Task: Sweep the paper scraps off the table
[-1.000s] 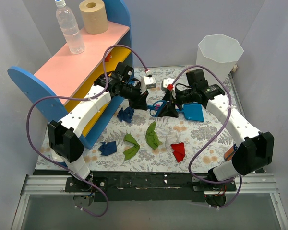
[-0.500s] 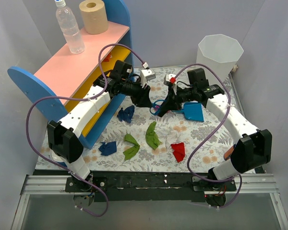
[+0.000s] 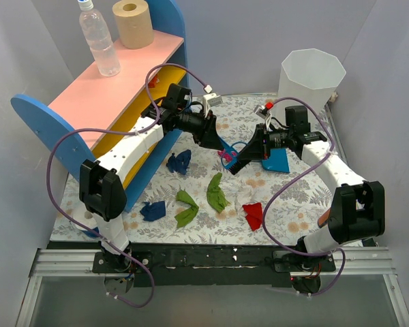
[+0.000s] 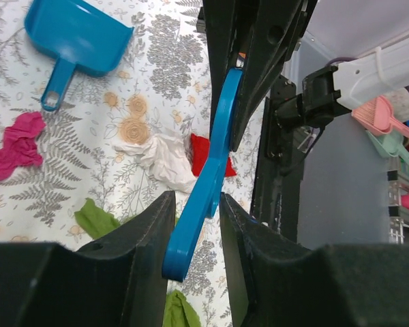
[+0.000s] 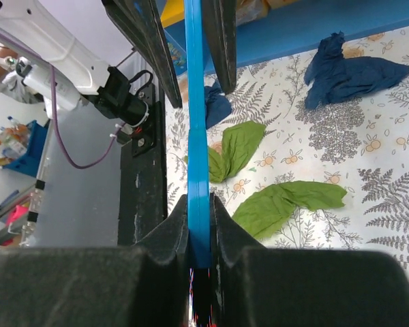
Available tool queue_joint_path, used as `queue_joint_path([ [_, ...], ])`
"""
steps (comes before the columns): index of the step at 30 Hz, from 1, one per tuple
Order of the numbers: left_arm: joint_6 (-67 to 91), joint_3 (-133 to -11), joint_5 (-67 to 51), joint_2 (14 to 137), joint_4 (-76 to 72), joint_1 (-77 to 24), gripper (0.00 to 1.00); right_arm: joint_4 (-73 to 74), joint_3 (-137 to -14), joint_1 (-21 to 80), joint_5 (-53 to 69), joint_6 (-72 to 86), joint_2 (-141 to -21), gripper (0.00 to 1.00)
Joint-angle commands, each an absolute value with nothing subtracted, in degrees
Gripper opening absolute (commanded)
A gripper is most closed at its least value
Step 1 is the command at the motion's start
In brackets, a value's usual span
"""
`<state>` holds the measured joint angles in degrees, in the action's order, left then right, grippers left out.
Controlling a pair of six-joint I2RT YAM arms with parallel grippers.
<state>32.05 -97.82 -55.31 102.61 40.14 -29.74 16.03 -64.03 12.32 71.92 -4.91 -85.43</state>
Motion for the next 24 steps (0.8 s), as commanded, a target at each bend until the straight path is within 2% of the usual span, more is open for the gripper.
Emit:
queue_joint_path([
  [1,34.01,-101.16,-61.34,103.27,39.46,-29.79,0.31,10.38,-62.93,11.95,74.27,-0.44,-83.58,0.01],
  [5,34.45,-100.9,-61.87,103.62,39.11,-29.79,0.28,10.63,-62.32,11.6,70.23,0.35,-83.06,0.01],
  [12,34.98,-101.69,-62.31,104.06,38.15,-29.79,0.24,10.81,-61.17,11.43,71.1,0.79,-82.79,0.01],
  [24,34.1,-103.01,-62.22,104.76,38.67,-30.41,0.26,7.03,-57.75,11.43,71.81,4.92,-81.48,0.01],
])
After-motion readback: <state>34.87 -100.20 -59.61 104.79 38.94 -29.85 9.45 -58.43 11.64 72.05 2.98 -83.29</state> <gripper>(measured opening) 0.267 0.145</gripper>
